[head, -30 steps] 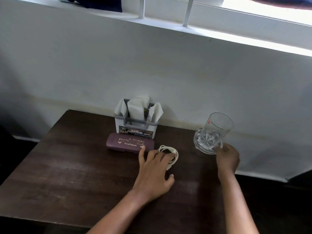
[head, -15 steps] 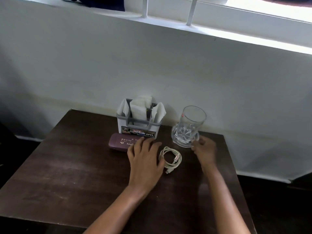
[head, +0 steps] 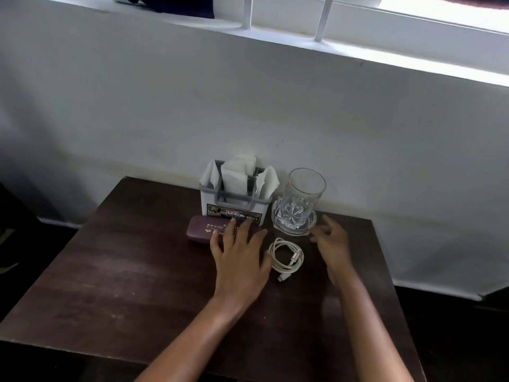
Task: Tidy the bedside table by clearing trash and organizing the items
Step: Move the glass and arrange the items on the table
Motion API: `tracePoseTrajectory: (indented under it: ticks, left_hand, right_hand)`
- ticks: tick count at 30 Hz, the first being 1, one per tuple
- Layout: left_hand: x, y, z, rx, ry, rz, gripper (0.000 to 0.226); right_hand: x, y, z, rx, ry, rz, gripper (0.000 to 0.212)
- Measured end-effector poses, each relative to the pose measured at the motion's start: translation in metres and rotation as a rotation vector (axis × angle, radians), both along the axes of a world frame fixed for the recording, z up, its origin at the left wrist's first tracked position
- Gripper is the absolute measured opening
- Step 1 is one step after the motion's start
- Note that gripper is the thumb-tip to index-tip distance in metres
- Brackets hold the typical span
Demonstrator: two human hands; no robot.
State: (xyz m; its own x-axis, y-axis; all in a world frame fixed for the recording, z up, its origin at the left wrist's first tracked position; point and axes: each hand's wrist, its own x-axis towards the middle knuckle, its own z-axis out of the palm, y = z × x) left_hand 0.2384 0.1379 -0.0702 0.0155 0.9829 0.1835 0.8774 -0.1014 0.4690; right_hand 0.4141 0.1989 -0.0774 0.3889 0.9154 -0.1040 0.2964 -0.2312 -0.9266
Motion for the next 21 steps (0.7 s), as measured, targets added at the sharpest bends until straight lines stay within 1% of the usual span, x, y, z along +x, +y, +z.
tracePoseTrajectory:
  ticks: [1,2,4,7,8,9,10,12,13,14,15,16,17,18,21]
  left_hand:
    - [-0.005,0.001,0.004,0.012,-0.012,0.011,0.042]
    - [-0.013,0.003,0.008,0.032,-0.019,0.030,0.039]
    - [-0.031,0.005,0.018,0.053,-0.023,0.078,0.037]
    - [-0.056,0.007,0.027,-0.029,-0.050,0.119,0.045]
    - [-0.061,0.006,0.028,-0.064,-0.047,0.116,0.050]
    - [-0.064,0.004,0.028,-0.105,-0.023,0.096,0.055]
    - [-0.066,0.002,0.027,-0.158,0.015,0.060,0.060]
    - [-0.068,-0.003,0.024,-0.264,0.086,-0.024,0.067]
    - [-0.069,-0.004,0.022,-0.306,0.108,-0.057,0.068]
    - [-0.069,-0.005,0.021,-0.341,0.118,-0.081,0.069]
    - [-0.070,-0.005,0.020,-0.373,0.125,-0.097,0.068]
    - [-0.070,-0.005,0.021,-0.404,0.140,-0.109,0.068]
    - [-0.070,-0.005,0.021,-0.431,0.163,-0.118,0.068]
    - [-0.069,-0.005,0.021,-0.445,0.185,-0.123,0.068]
    - [-0.069,-0.006,0.022,-0.447,0.204,-0.127,0.068]
  right_hand:
    - [0.001,-0.001,0.003,-0.009,0.092,-0.064,0.048]
    - [0.002,-0.003,0.006,-0.024,0.154,-0.114,0.048]
    - [0.003,-0.011,0.011,-0.066,0.189,-0.153,0.035]
    - [-0.005,-0.031,0.015,-0.115,0.174,-0.135,0.019]
    - [-0.008,-0.038,0.017,-0.131,0.140,-0.105,0.016]
    - [-0.010,-0.045,0.019,-0.149,0.099,-0.049,0.021]
    - [-0.012,-0.053,0.021,-0.174,0.055,0.026,0.033]
    - [-0.017,-0.071,0.022,-0.188,-0.028,0.143,0.067]
    - [-0.020,-0.079,0.019,-0.181,-0.105,0.188,0.081]
    - [-0.025,-0.086,0.015,-0.178,-0.223,0.230,0.091]
    - [-0.031,-0.091,0.012,-0.176,-0.379,0.265,0.096]
    - [-0.037,-0.094,0.007,-0.166,-0.521,0.278,0.098]
    - [-0.042,-0.096,0.004,-0.148,-0.620,0.268,0.095]
    - [-0.047,-0.096,0.001,-0.121,-0.666,0.234,0.090]
    - [-0.052,-0.094,-0.005,-0.061,-0.707,0.153,0.075]
